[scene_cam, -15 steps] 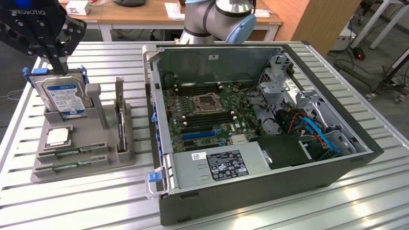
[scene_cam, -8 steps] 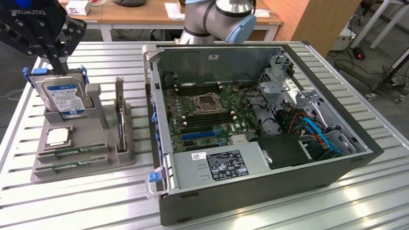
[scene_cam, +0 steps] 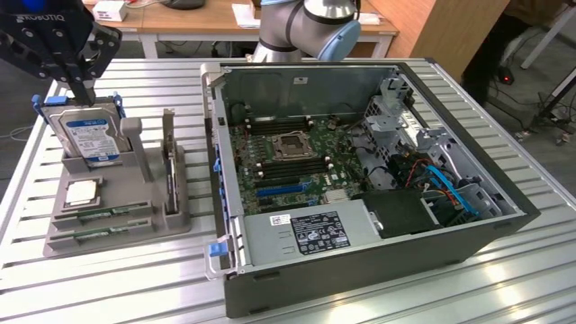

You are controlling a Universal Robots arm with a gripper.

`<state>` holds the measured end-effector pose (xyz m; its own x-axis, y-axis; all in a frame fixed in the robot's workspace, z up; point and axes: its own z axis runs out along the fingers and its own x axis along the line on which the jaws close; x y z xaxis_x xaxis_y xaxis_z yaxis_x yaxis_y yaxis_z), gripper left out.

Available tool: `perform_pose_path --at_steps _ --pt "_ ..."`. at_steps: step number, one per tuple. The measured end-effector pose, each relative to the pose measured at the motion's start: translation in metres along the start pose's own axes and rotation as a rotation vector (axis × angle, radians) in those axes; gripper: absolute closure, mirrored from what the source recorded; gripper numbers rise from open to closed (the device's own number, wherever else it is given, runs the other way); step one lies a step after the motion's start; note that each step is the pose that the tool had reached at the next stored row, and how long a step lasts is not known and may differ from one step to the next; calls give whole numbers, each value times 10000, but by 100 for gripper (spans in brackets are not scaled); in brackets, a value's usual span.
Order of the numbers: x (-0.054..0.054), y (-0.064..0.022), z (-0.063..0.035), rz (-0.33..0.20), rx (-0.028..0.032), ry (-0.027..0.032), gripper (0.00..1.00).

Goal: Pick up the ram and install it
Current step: 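Pick up the ram and move it above insertion slot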

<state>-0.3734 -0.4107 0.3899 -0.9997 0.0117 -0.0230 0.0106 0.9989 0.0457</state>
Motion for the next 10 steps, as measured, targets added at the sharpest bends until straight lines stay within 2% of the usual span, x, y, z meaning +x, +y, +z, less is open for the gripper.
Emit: perform_pose_path --at_steps 10 --pt "0 -1 2 -943 -22 44 91"
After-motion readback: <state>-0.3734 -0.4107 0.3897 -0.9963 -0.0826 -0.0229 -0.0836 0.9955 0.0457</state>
